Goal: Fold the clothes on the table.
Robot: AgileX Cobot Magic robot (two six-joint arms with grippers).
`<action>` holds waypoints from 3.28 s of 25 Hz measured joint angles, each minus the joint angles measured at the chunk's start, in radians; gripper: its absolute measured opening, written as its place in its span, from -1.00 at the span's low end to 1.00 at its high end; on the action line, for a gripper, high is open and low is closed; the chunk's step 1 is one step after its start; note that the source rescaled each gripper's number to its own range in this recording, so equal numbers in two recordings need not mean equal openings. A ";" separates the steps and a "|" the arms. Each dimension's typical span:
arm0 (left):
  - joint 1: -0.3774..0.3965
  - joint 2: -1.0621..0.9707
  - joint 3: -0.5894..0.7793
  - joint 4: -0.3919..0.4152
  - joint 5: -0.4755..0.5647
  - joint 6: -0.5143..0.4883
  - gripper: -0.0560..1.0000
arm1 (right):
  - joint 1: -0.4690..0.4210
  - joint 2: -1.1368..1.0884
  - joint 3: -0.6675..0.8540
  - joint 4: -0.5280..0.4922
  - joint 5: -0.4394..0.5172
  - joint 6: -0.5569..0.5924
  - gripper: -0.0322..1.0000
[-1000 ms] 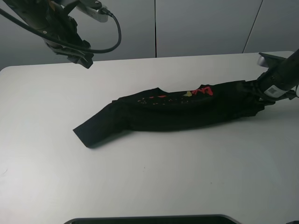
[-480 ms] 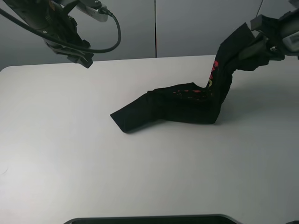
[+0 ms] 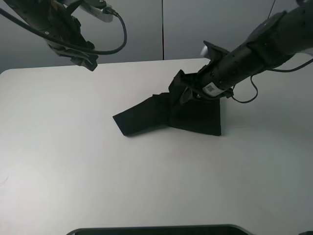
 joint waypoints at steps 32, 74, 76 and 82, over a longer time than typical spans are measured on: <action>0.000 -0.093 0.000 -0.054 -0.044 0.000 0.52 | 0.207 0.226 -0.093 0.682 0.281 -0.546 0.47; 0.019 -1.694 0.203 0.347 0.460 -0.405 0.51 | 0.024 -1.482 -0.312 -1.681 0.728 0.471 0.88; 0.044 -1.731 0.271 0.306 0.463 -0.400 0.51 | 0.024 -1.556 -0.312 -1.687 0.728 0.471 0.88; 0.198 -1.737 0.389 0.096 0.466 -0.170 0.51 | 0.024 -1.770 -0.314 -1.700 0.730 0.452 0.88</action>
